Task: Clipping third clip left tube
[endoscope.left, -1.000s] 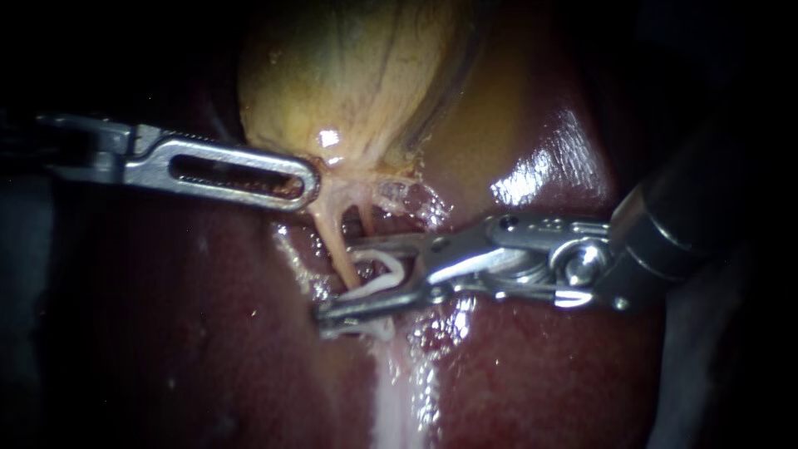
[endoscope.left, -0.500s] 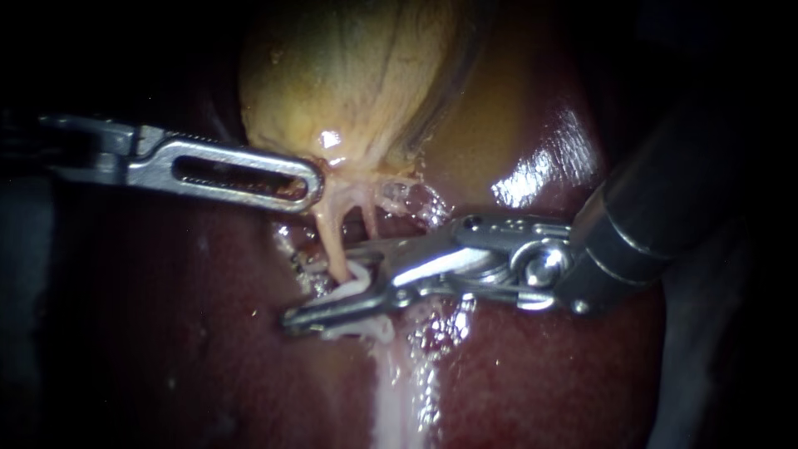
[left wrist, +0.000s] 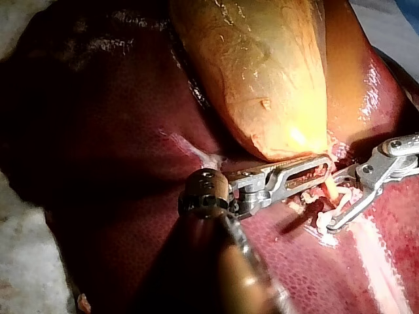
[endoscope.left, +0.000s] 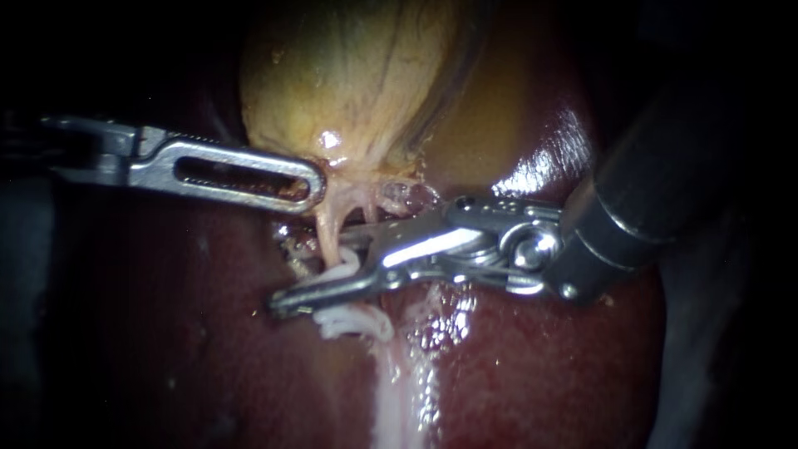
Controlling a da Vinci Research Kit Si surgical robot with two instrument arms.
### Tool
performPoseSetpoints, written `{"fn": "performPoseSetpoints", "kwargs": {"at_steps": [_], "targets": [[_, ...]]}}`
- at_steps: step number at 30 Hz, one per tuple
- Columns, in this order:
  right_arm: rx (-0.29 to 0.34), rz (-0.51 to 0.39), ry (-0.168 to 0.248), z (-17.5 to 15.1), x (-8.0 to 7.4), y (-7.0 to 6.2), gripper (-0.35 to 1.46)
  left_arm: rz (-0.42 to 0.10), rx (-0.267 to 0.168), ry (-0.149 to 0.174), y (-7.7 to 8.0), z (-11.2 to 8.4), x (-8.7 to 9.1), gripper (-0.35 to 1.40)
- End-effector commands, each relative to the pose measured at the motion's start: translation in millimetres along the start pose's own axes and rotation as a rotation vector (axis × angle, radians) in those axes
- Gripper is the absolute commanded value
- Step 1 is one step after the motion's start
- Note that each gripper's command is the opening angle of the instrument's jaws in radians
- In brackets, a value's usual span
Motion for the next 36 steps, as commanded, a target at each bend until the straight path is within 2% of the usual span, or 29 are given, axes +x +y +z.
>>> {"fn": "performPoseSetpoints", "kwargs": {"at_steps": [1,15,19,21,23,31,36], "targets": [[-0.001,0.001,-0.001,0.0,0.1,0.0,0.46,0.000,0.000,-0.001,-0.1,0.1,0.0,-0.35],[0.000,0.048,0.005,0.1,0.3,0.1,0.36,0.000,0.000,-0.001,-0.1,0.1,0.0,-0.35],[0.000,0.078,0.007,0.0,0.3,0.3,0.24,0.000,0.000,0.000,-0.1,0.1,0.0,-0.35],[0.002,0.119,0.008,0.0,0.1,0.5,0.08,0.000,0.000,0.000,-0.1,0.2,0.0,-0.35],[0.002,0.129,0.008,-0.1,0.0,0.6,0.00,0.000,0.000,0.000,-0.1,0.2,0.0,-0.35],[-0.002,0.128,0.009,-0.5,-0.3,1.1,-0.35,0.000,0.000,0.000,-0.1,0.2,0.0,-0.35],[0.000,0.135,0.006,-1.0,-0.1,1.4,-0.35,0.000,0.000,0.000,-0.1,0.2,0.0,-0.35]]}}
